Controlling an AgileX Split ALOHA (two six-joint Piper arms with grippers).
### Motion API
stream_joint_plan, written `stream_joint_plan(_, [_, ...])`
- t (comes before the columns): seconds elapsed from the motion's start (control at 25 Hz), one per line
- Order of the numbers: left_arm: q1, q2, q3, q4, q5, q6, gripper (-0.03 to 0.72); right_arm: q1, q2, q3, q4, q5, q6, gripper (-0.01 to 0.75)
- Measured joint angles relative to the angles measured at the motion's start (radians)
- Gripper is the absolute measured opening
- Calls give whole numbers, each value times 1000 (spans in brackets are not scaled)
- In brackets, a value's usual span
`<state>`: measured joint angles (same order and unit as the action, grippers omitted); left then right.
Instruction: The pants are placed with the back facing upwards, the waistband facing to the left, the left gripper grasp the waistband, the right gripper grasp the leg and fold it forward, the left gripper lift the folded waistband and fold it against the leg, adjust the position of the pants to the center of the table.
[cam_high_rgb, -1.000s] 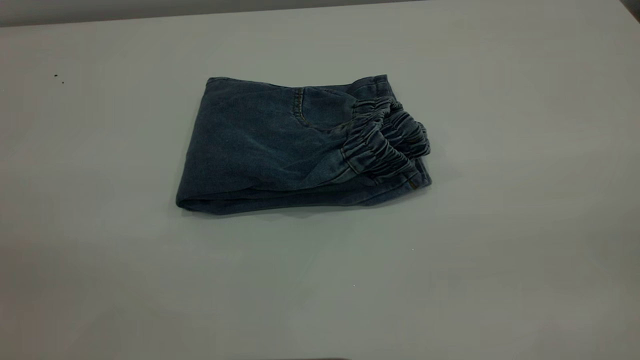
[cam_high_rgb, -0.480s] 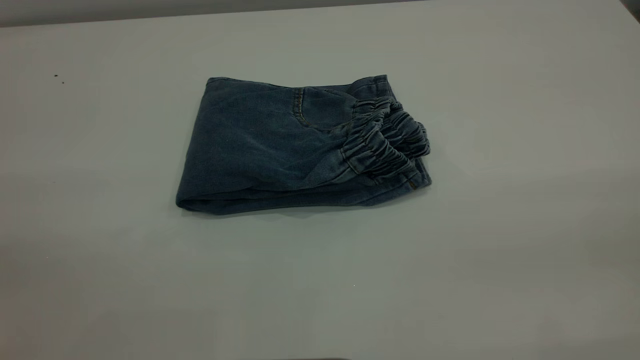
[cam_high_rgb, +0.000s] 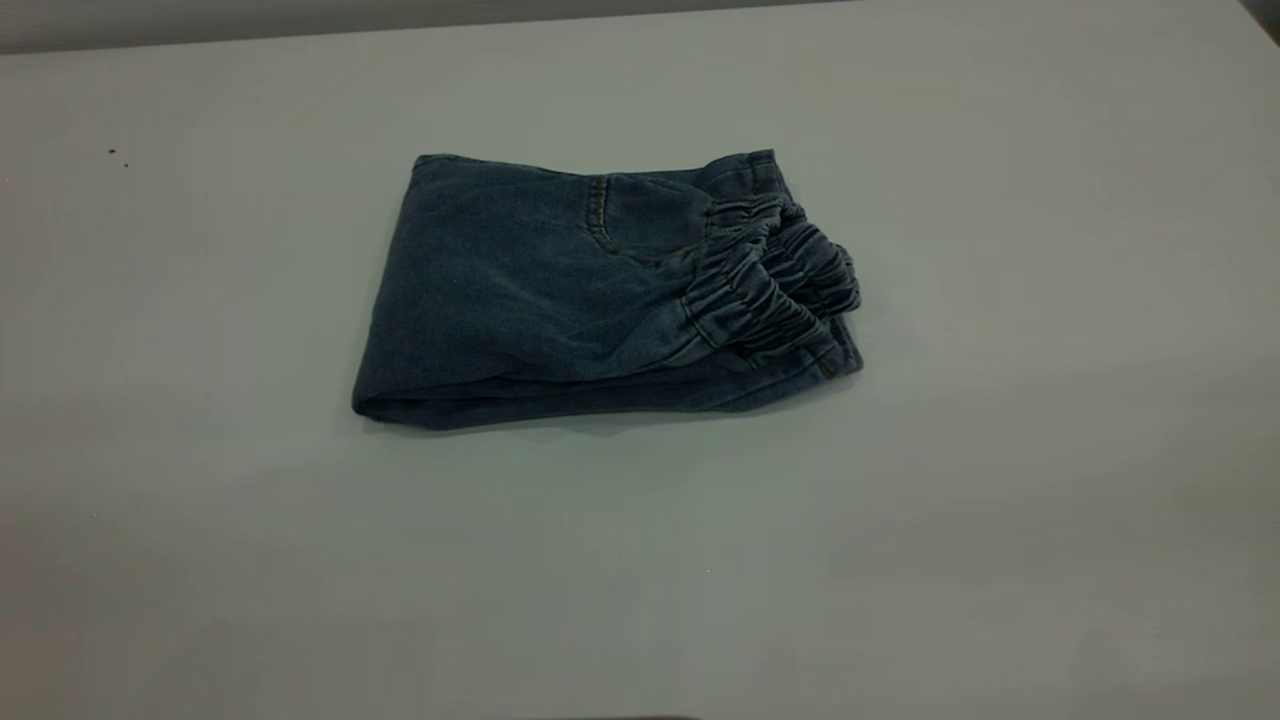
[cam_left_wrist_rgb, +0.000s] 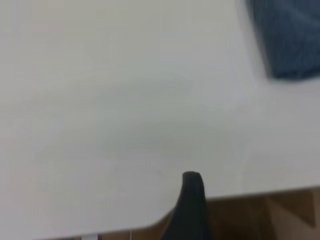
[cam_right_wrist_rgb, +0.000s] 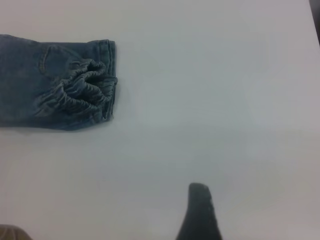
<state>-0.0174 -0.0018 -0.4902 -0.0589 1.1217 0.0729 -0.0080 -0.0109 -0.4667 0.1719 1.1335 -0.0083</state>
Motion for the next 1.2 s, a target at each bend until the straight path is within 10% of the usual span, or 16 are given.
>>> stream_joint_plan(1.2, [0, -17, 0, 0, 6, 0, 581, 0, 0, 0, 1, 0, 0, 457])
